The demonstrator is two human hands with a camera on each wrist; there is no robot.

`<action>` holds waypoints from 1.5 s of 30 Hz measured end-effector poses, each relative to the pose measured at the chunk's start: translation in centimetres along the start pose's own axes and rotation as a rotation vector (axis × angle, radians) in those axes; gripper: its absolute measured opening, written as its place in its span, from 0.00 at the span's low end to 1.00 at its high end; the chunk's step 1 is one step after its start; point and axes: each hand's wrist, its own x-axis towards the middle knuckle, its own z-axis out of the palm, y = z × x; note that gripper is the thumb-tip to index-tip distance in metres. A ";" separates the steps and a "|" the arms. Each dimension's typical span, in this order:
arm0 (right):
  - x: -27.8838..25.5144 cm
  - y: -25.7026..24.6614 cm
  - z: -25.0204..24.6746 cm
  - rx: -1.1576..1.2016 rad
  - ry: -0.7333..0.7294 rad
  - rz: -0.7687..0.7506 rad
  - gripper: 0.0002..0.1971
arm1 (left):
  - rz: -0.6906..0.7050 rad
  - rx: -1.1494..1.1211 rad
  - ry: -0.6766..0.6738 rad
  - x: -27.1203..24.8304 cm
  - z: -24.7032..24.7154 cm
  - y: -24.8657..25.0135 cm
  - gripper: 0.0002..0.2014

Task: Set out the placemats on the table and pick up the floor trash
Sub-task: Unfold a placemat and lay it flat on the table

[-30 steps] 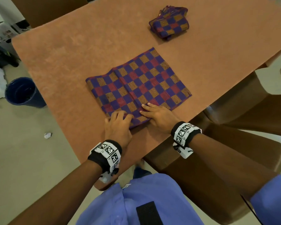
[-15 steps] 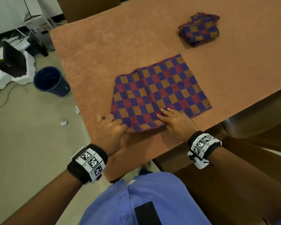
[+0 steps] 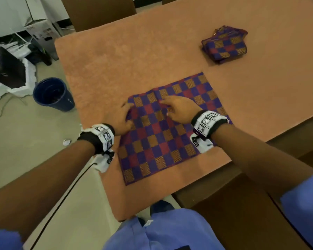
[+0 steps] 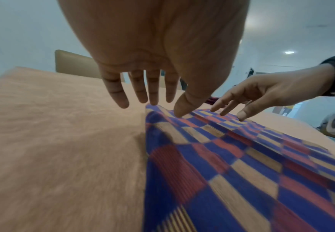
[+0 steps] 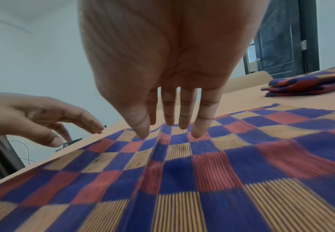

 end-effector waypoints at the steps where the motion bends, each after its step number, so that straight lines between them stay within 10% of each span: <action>1: 1.5 0.1 -0.3 -0.010 -0.017 -0.001 0.30 | -0.026 -0.046 -0.002 1.5 -0.5 -0.2 0.37; 10: 5.7 1.7 1.5 -0.171 -0.123 0.015 0.33 | -0.162 -0.472 -0.105 7.7 -1.4 -1.2 0.24; 18: 5.8 2.1 1.9 -0.163 -0.123 -0.013 0.34 | -0.106 0.036 -0.364 6.3 -6.3 -4.3 0.06; 25: 3.2 0.9 2.5 -0.057 -0.085 -0.013 0.36 | -0.355 0.205 -0.081 2.9 -4.5 -7.3 0.29; 30: -1.7 0.4 5.9 -0.091 -0.025 -0.021 0.35 | -0.239 0.113 0.029 -1.3 0.8 -5.4 0.38; 45: -7.3 1.0 6.0 0.060 0.012 0.166 0.28 | -0.083 0.190 -0.209 -2.3 3.1 4.8 0.36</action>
